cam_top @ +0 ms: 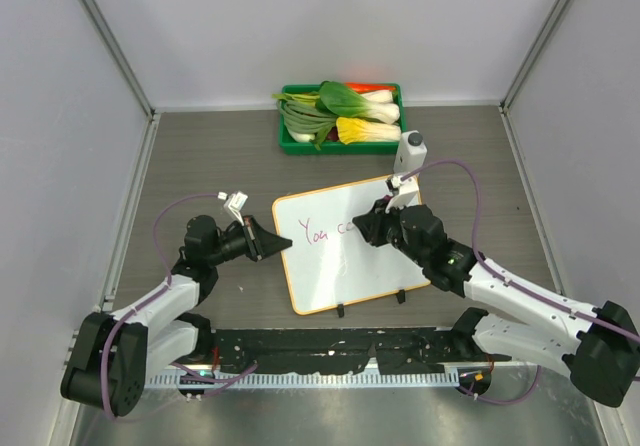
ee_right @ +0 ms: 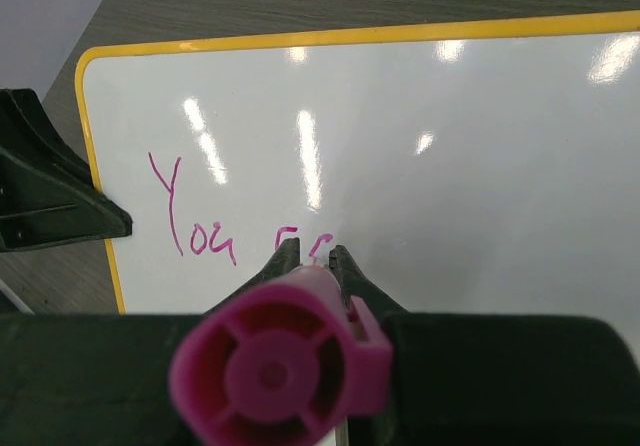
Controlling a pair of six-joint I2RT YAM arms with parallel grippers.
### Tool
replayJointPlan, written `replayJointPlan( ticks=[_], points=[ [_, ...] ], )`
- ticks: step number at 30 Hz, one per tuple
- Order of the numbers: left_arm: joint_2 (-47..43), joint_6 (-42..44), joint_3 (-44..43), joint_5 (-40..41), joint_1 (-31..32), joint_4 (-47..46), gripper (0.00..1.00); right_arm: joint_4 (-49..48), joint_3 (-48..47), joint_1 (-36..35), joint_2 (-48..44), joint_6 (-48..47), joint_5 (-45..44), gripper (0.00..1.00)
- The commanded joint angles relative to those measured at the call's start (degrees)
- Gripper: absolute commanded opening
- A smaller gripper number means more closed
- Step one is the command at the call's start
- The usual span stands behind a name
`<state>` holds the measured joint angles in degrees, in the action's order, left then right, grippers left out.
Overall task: Write a sentence on the whiteboard
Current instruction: Write on the whiteboard at the whiteboard stand.
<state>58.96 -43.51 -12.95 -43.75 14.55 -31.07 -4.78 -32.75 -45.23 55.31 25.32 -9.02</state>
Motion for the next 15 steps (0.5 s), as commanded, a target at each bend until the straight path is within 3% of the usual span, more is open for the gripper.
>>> replayJointPlan(
  ticks=[1,15],
  points=[
    [0.98,6.33,-0.15,4.99,-0.4,1.98,0.0,1.08,0.41,-0.12,-0.9,-0.45,-3.72,0.01],
    [1.16,6.33,-0.14,4.81,-0.4,1.89,0.0,-0.23,-2.4,-0.03,0.15,0.17,-7.68,0.01]
  ],
)
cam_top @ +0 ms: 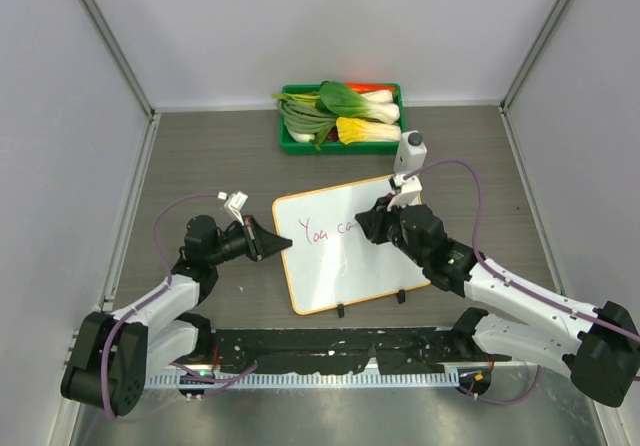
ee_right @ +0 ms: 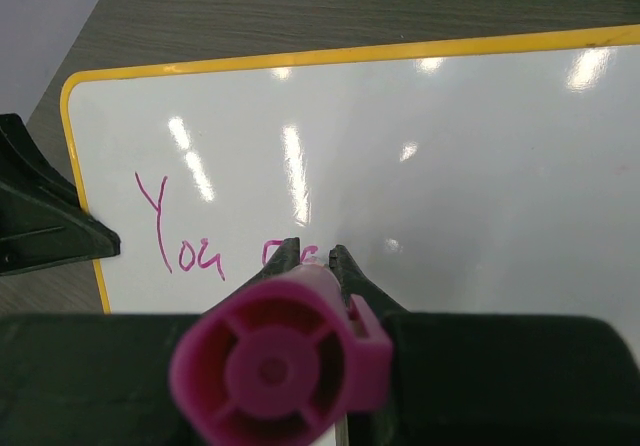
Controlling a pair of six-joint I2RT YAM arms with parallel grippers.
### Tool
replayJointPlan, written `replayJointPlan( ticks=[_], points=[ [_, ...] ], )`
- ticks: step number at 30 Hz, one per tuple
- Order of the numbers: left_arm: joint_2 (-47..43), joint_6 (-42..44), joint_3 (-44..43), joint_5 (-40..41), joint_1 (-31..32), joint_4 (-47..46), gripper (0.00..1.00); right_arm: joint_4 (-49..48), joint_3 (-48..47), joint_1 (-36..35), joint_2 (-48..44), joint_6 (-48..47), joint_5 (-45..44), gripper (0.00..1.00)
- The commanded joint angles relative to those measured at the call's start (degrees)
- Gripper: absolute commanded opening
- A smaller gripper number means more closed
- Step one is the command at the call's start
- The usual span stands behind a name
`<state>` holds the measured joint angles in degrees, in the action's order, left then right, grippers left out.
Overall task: Write a sentence on the whiteboard
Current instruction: Write on the whiteboard at the whiteboard stand.
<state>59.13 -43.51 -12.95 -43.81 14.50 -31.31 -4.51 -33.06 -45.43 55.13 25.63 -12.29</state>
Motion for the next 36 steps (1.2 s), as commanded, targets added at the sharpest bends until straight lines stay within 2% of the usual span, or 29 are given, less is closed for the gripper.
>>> replayJointPlan(
  ticks=[1,27,36],
  points=[
    [0.98,6.33,-0.15,4.79,-0.35,2.04,0.0,-0.67,-2.01,0.08,0.5,-0.14,-4.23,0.01],
    [1.51,6.24,-0.23,4.35,-0.35,1.6,0.0,2.23,2.65,0.08,-3.54,0.83,-3.0,0.01],
    [1.86,6.24,-0.32,4.09,-0.26,1.34,0.0,1.53,-0.33,-0.01,-3.01,0.83,-1.86,0.01]
  ],
)
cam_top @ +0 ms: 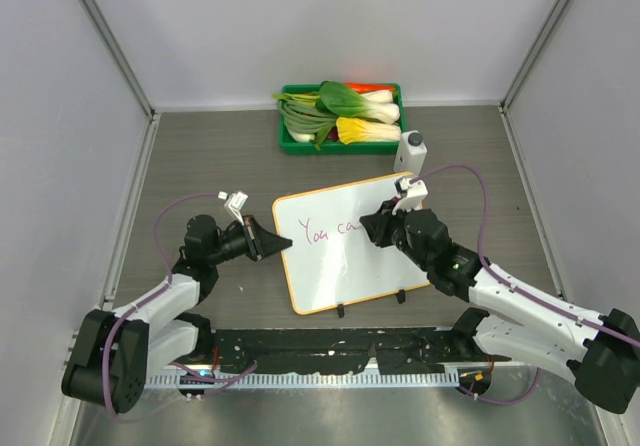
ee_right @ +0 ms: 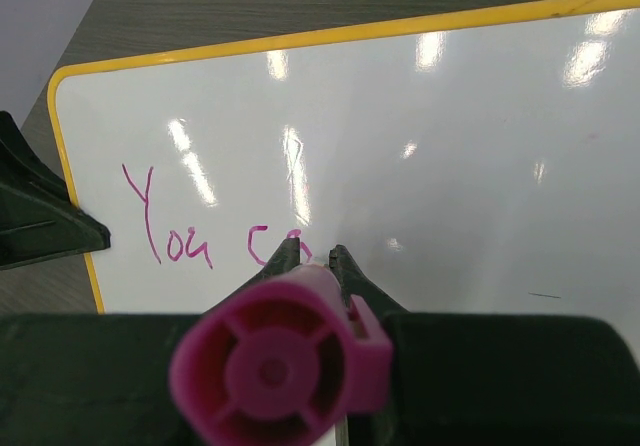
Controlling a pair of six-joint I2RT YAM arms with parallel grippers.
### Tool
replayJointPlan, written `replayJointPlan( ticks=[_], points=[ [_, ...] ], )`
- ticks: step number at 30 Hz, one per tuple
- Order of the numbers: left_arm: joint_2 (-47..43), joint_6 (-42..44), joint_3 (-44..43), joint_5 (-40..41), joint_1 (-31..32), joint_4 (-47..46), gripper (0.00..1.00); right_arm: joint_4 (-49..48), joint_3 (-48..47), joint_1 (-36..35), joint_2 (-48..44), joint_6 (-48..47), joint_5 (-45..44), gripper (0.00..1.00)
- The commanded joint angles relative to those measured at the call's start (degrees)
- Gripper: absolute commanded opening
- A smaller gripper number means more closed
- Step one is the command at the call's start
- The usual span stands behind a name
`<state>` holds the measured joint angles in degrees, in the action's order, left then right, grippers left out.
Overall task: Write a sentence on the whiteboard
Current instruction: Write on the whiteboard at the whiteboard stand.
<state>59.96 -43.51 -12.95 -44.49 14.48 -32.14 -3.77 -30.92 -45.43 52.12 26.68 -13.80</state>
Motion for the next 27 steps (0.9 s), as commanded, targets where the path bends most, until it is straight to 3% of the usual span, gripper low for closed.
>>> replayJointPlan(
  ticks=[1,10,27],
  points=[
    [1.03,6.15,-0.32,4.76,-0.33,2.17,0.0,0.78,-2.92,0.16,-0.26,-0.31,-0.09,0.01],
    [1.03,6.15,-0.23,4.59,-0.24,1.99,0.0,0.43,-6.52,0.17,0.26,-0.4,-2.19,0.01],
    [0.94,6.15,-0.15,4.32,-0.33,1.82,0.0,1.31,-4.5,1.48,3.08,0.39,-2.55,0.01]
  ],
)
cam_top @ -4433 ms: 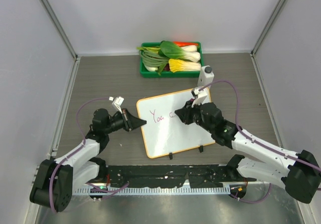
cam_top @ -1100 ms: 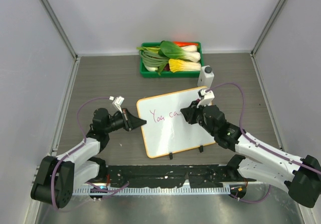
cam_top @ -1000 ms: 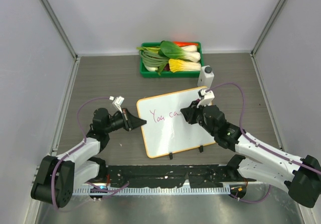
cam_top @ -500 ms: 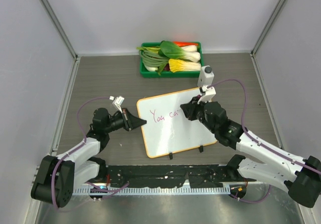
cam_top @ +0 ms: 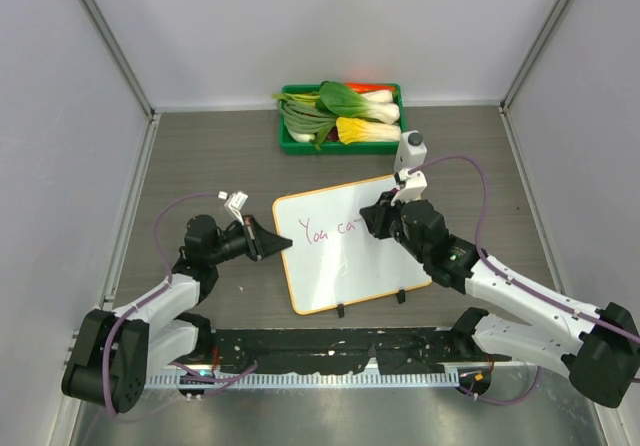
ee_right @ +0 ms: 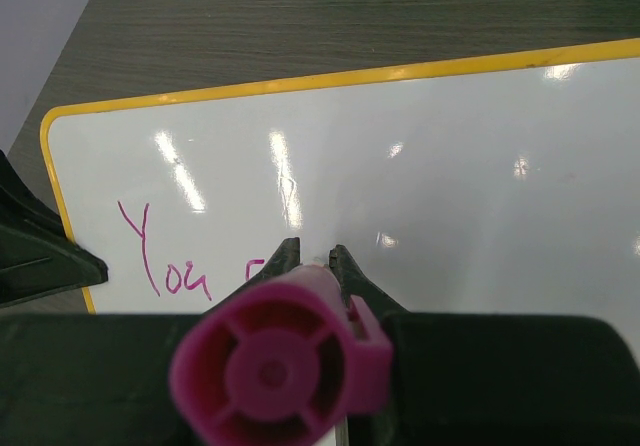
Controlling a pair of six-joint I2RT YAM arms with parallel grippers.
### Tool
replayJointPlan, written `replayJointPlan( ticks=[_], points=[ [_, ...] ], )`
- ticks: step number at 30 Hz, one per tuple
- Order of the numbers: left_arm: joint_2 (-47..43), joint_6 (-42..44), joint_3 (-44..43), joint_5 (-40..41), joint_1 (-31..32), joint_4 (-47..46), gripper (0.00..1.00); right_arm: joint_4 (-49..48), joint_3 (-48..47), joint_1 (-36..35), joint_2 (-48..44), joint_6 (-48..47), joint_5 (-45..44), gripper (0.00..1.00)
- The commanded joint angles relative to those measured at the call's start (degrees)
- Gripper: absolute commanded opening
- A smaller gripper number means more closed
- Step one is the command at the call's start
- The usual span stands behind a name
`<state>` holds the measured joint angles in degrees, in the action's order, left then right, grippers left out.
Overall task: Write a sentence on the whiteboard
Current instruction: Write on the whiteboard at the whiteboard stand.
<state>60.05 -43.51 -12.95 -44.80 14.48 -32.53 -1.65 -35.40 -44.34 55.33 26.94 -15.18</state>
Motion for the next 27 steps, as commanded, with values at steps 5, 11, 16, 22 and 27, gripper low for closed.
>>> replayJointPlan(
  ticks=[5,11,16,22,27],
  points=[
    [0.95,6.15,-0.15,4.54,-0.33,2.12,0.0,0.15,1.56,0.39,-0.84,0.31,-0.46,0.01],
    [0.77,6.06,-0.06,4.45,-0.33,2.21,0.0,1.3,3.4,0.39,-1.98,1.27,1.03,0.01],
    [0.68,6.06,-0.06,4.45,-0.33,2.21,0.0,1.3,4.72,0.3,-3.03,2.15,1.91,0.01],
    [1.03,6.06,-0.06,4.28,-0.33,2.04,0.0,0.51,3.85,0.39,-2.6,1.98,0.5,0.01],
    [0.94,6.15,-0.06,4.19,-0.33,1.95,0.0,-0.1,1.74,0.39,-1.81,1.19,-2.57,0.01]
  ],
)
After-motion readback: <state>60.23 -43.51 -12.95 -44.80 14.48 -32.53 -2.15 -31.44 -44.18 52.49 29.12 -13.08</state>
